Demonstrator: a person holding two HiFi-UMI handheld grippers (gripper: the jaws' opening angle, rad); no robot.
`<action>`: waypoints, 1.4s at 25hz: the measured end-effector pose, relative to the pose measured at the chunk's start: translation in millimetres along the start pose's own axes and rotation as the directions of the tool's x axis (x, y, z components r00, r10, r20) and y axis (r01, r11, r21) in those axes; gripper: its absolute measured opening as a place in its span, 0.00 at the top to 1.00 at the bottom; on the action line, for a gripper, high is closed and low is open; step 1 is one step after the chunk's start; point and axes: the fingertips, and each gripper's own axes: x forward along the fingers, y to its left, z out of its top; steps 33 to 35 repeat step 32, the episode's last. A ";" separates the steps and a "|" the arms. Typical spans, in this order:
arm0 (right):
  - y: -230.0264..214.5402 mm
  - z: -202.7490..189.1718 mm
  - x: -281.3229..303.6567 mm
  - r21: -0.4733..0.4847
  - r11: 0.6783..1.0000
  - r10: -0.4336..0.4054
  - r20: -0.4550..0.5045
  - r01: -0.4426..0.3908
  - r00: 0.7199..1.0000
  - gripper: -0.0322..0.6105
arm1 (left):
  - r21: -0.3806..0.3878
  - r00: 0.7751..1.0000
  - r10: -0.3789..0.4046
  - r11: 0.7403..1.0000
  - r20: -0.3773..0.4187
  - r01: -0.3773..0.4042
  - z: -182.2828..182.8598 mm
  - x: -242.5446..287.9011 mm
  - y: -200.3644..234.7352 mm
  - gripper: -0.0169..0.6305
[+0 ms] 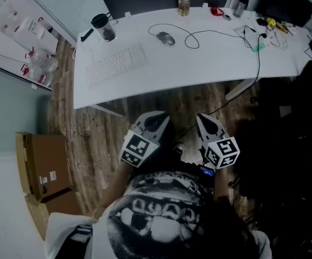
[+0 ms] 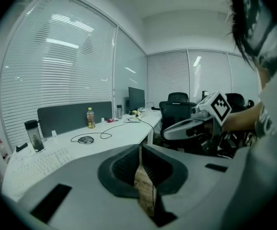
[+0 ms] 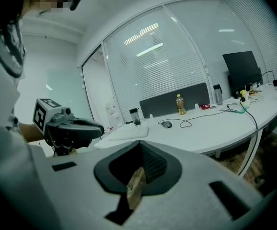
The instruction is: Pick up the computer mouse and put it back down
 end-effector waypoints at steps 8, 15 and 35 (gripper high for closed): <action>10.0 -5.6 -14.9 -0.033 0.999 0.026 -0.001 -0.026 1.000 0.96 | 0.004 1.000 -0.008 1.000 0.002 0.008 -4.9 -7.6 -19.3 0.95; 11.0 -5.0 -18.7 -0.042 0.999 0.033 0.000 -0.033 0.999 0.96 | 0.010 1.000 -0.008 1.000 0.009 0.008 -2.7 -8.5 -22.1 0.95; -20.4 -3.0 -31.6 -0.040 0.999 -0.029 0.007 0.029 1.000 0.96 | 0.021 1.000 -0.019 1.000 0.012 0.018 -0.7 1.8 -23.5 0.95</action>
